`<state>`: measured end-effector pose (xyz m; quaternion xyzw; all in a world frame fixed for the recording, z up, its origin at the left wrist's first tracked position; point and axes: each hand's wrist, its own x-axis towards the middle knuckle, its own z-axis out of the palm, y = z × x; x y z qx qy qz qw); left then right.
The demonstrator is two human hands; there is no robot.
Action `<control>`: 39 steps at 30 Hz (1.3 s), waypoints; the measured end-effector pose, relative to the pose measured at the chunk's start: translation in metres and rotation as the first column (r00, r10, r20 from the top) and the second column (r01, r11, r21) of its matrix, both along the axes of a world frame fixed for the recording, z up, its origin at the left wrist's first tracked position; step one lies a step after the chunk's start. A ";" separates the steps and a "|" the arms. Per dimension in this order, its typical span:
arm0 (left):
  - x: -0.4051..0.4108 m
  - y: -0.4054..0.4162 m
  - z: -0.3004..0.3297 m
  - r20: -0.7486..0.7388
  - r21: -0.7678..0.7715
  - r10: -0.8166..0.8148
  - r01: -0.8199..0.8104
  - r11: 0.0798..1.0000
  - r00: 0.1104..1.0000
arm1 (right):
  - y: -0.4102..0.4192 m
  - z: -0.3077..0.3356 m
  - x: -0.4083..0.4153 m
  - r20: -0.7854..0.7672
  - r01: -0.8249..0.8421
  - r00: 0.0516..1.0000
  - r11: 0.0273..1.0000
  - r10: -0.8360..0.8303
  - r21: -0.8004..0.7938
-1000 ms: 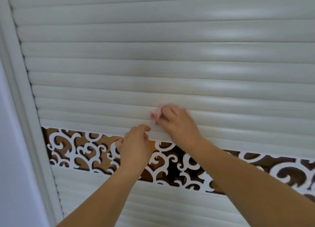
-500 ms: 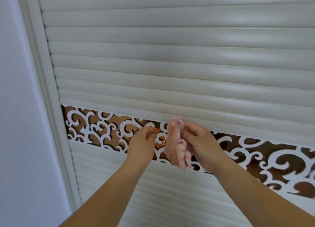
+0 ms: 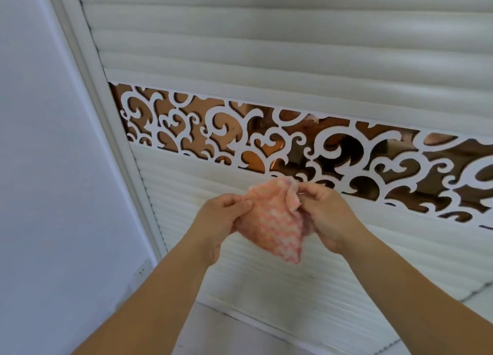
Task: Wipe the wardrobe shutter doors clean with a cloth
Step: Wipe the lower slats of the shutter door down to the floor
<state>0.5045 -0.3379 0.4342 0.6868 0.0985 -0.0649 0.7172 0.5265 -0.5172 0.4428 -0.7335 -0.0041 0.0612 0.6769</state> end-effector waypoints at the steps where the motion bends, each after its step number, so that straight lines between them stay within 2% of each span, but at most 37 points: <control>1: 0.002 0.007 -0.008 -0.013 -0.022 0.013 -0.013 1.000 1.000 | 0.006 -0.009 0.001 -0.047 0.024 0.999 1.000 -0.023 0.008; 4: 0.010 0.025 -0.033 -0.068 -0.050 0.062 -0.065 0.997 0.996 | 0.024 -0.033 0.005 -0.193 0.090 0.978 0.993 -0.074 0.079; 8: 0.022 0.053 -0.068 -0.128 -0.043 0.099 -0.106 0.993 0.987 | 0.062 -0.069 0.012 -0.357 -0.037 0.933 0.998 0.052 0.048; 10: 0.031 0.074 -0.088 -0.164 -0.016 0.099 -0.103 0.995 0.982 | 0.083 -0.091 0.017 -0.401 0.028 0.916 0.996 0.010 0.089; 13: 0.044 0.104 -0.119 -0.249 0.023 0.108 -0.105 0.994 0.962 | 0.108 -0.124 0.026 -0.477 0.187 0.878 0.951 -0.049 0.247; 19: 0.062 0.133 -0.189 -0.378 0.092 0.210 -0.190 0.978 0.902 | 0.150 -0.188 0.037 -0.502 0.290 0.864 0.840 -0.023 0.459; 22: 0.063 0.131 -0.228 -0.572 0.120 0.184 -0.141 0.983 0.799 | 0.161 -0.220 0.042 -0.508 0.320 0.861 0.803 -0.025 0.504; 24: 0.062 0.125 -0.255 -0.727 -0.019 0.079 -0.135 0.991 0.682 | 0.163 -0.248 0.044 -0.549 0.372 0.835 0.772 -0.036 0.515; 26: 0.063 0.119 -0.274 -0.776 -0.249 -0.107 -0.145 0.957 0.622 | 0.161 -0.273 0.044 -0.562 0.370 0.827 0.776 -0.023 0.512; 28: 0.066 0.113 -0.299 -0.733 -0.403 -0.191 -0.189 0.896 0.653 | 0.157 -0.299 0.042 -0.566 0.335 0.824 0.811 -0.005 0.481; 30: 0.074 0.110 -0.326 -0.675 -0.438 -0.119 -0.266 0.858 0.728 | 0.149 -0.323 0.041 -0.566 0.294 0.824 0.859 -0.005 0.420; 32: 0.085 0.112 -0.343 -0.579 -0.437 -0.059 -0.248 0.865 0.813 | 0.141 -0.340 0.045 -0.558 0.239 0.830 0.904 0.000 0.355; 34: 0.094 0.116 -0.357 -0.472 -0.402 -0.049 -0.165 0.901 0.880 | 0.134 -0.356 0.049 -0.543 0.190 0.839 0.933 0.007 0.307; 38: 0.117 0.127 -0.367 -0.289 -0.227 -0.092 0.025 0.974 0.953 | 0.126 -0.381 0.072 -0.397 0.143 0.906 0.989 -0.148 -0.044; 39: 0.122 0.129 -0.370 -0.247 -0.174 -0.131 0.089 0.981 0.960 | 0.126 -0.386 0.079 -0.341 0.132 0.928 0.988 -0.152 -0.082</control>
